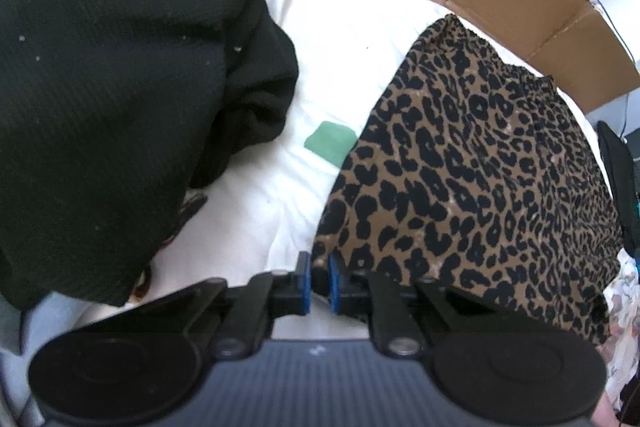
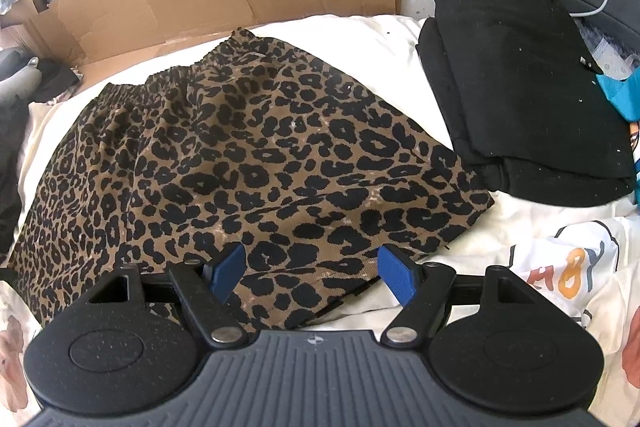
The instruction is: Fold clothes
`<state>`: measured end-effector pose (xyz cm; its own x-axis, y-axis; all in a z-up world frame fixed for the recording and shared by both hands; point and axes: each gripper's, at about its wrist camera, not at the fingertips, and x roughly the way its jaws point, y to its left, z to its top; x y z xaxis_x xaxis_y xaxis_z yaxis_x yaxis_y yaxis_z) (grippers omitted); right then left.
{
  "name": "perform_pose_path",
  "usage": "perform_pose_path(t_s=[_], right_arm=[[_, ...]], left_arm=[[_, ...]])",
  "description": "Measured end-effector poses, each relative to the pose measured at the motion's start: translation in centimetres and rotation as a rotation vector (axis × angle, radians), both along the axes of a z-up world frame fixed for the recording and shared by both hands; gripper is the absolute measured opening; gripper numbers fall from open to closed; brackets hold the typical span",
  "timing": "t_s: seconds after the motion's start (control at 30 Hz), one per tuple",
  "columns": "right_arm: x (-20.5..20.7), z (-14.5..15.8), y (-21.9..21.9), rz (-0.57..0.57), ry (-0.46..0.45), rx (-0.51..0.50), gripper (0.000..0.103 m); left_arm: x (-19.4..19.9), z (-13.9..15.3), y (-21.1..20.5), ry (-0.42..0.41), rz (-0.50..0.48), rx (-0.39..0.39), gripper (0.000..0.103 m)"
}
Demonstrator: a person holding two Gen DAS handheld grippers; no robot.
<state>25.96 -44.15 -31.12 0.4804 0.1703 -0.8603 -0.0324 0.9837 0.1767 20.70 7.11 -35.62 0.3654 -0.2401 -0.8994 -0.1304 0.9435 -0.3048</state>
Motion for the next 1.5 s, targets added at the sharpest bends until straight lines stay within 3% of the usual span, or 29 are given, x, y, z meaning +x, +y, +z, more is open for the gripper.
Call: perform_pose_path(t_s=[0.13, 0.27, 0.43, 0.5, 0.6, 0.7, 0.9, 1.07, 1.23, 1.33, 1.43, 1.5], right_arm=[[0.0, -0.4, -0.1, 0.004, 0.006, 0.001, 0.078], [-0.3, -0.6, -0.3, 0.006, 0.009, -0.001, 0.078], [-0.4, -1.0, -0.7, -0.007, 0.019, -0.004, 0.079], [-0.5, -1.0, -0.8, -0.009, 0.018, -0.003, 0.079], [-0.5, -1.0, -0.6, 0.0, 0.019, 0.0, 0.079], [-0.5, -1.1, -0.3, 0.005, 0.02, 0.005, 0.079], [-0.5, -1.3, 0.2, 0.02, 0.024, 0.011, 0.079], [-0.8, -1.4, 0.1, 0.017, 0.029, 0.018, 0.079], [-0.9, -1.9, 0.1, 0.011, 0.041, 0.029, 0.078], [-1.0, -1.9, 0.4, 0.021, 0.04, 0.032, 0.079], [-1.0, -1.8, 0.7, 0.032, 0.042, 0.036, 0.079], [-1.0, -1.7, 0.9, 0.04, 0.042, 0.04, 0.079]], left_arm=[[0.9, -0.8, 0.0, 0.019, -0.016, 0.016, 0.013], [1.2, -1.2, 0.1, -0.001, -0.04, 0.001, 0.034], [0.5, -1.8, 0.4, -0.017, -0.056, -0.037, 0.036], [0.1, -1.5, 0.4, -0.01, -0.071, -0.087, 0.036], [-0.4, -0.9, 0.5, -0.022, -0.088, -0.155, 0.036], [-0.5, -0.7, 1.1, -0.044, -0.034, -0.241, 0.036], [0.8, -2.1, 1.7, -0.036, 0.025, -0.244, 0.036], [1.0, -3.1, 2.6, -0.031, 0.079, -0.383, 0.035], [0.9, -3.0, 2.4, -0.037, 0.067, -0.499, 0.035], [0.7, -3.0, 2.2, -0.03, 0.065, -0.476, 0.033], [0.4, -3.2, 2.3, -0.017, 0.087, -0.446, 0.014], [0.0, -3.4, 2.6, -0.013, 0.108, -0.437, 0.01]])
